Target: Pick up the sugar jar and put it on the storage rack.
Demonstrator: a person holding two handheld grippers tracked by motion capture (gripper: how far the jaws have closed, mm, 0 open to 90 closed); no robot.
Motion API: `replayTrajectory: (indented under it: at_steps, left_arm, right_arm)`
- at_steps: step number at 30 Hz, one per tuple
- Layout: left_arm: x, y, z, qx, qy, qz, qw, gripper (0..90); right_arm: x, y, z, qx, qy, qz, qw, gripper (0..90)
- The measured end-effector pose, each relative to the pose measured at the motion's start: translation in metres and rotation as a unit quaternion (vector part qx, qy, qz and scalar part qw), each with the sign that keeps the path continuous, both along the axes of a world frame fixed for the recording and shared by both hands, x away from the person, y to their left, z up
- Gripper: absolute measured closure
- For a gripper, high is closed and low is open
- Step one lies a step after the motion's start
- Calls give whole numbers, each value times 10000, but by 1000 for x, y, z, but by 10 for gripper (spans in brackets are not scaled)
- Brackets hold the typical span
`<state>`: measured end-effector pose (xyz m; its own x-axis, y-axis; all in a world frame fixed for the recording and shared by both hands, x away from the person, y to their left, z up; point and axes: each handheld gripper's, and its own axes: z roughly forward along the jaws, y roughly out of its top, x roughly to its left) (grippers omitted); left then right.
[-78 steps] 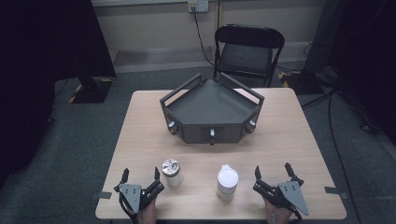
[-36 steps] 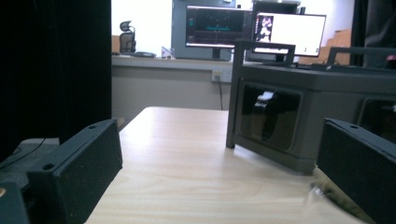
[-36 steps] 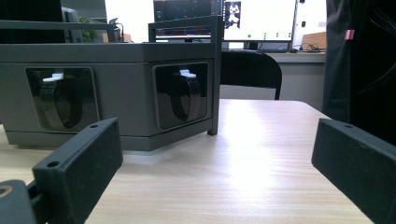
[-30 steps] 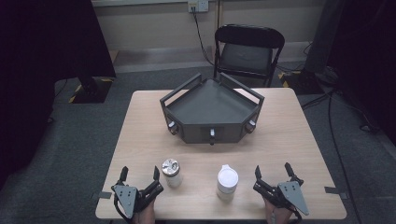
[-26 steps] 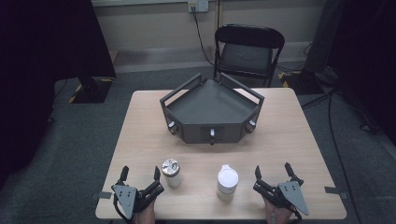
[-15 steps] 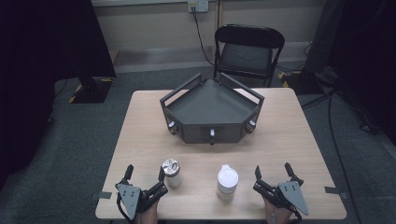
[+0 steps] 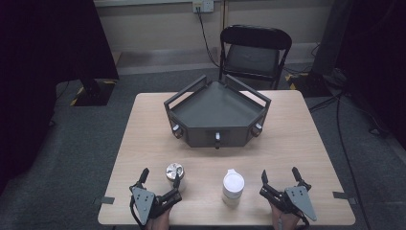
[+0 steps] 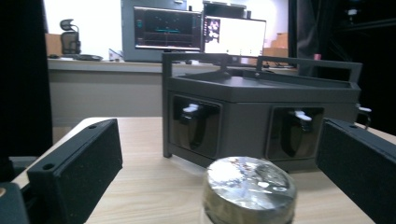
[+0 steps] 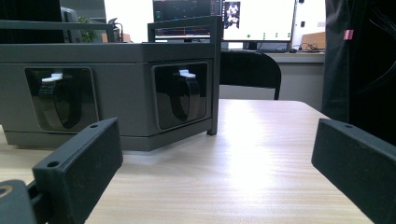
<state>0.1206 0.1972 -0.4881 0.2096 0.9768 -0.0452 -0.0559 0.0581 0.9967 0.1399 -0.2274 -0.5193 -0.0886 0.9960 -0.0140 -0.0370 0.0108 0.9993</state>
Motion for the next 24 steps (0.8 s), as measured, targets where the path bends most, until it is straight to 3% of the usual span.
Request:
replayTrajectory:
  at_steps: [9,13,20,24]
  left_arm:
    - [6,-6,-2,117,77,-164,9998,32]
    - [15,-10,-2,230,268,-270,9990,60]
    - [23,-15,-7,120,501,-241,9984,143]
    - [25,-18,-10,113,519,-210,9984,196]
  right_arm:
    - [0,0,0,0,0,0,10000,7]
    - [0,0,0,2,0,-4,10000,7]
    - [0,0,0,2,1,-4,10000,7]
    - [0,0,0,1,-1,-4,10000,7]
